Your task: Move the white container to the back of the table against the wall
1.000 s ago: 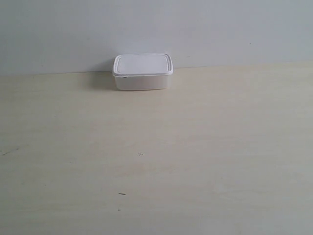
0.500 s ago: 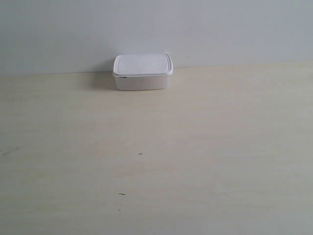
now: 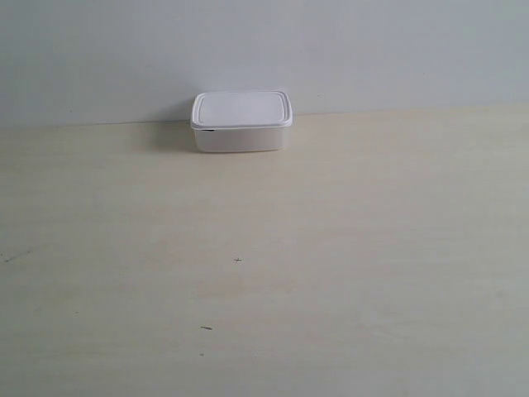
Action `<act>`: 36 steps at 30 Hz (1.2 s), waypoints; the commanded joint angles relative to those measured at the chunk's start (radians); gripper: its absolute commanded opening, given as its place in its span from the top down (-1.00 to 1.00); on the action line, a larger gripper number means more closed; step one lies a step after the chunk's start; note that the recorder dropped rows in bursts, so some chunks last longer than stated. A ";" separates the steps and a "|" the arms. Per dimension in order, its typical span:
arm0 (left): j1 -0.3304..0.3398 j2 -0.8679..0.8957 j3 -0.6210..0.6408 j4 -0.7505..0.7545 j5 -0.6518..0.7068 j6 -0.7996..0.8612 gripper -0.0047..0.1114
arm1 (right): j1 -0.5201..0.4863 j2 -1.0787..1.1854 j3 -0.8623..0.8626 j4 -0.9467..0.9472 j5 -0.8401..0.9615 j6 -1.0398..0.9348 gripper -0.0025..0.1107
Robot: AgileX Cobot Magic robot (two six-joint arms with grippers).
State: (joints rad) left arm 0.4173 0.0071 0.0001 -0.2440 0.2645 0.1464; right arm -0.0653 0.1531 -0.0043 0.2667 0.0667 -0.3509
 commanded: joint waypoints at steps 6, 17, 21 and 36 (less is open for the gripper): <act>0.000 -0.007 0.000 -0.005 0.032 0.003 0.92 | -0.006 -0.005 0.004 -0.008 -0.001 -0.005 0.96; 0.000 -0.007 0.000 -0.005 0.032 0.003 0.92 | -0.006 -0.005 0.004 -0.008 -0.001 -0.005 0.96; 0.000 -0.007 0.000 -0.005 0.032 0.003 0.92 | -0.006 -0.005 0.004 -0.008 -0.001 -0.003 0.96; 0.000 -0.007 0.000 -0.005 0.032 0.003 0.92 | -0.006 -0.005 0.004 -0.008 -0.001 0.003 0.96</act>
State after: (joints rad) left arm 0.4173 0.0071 0.0001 -0.2440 0.2972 0.1464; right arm -0.0653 0.1531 -0.0043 0.2667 0.0667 -0.3509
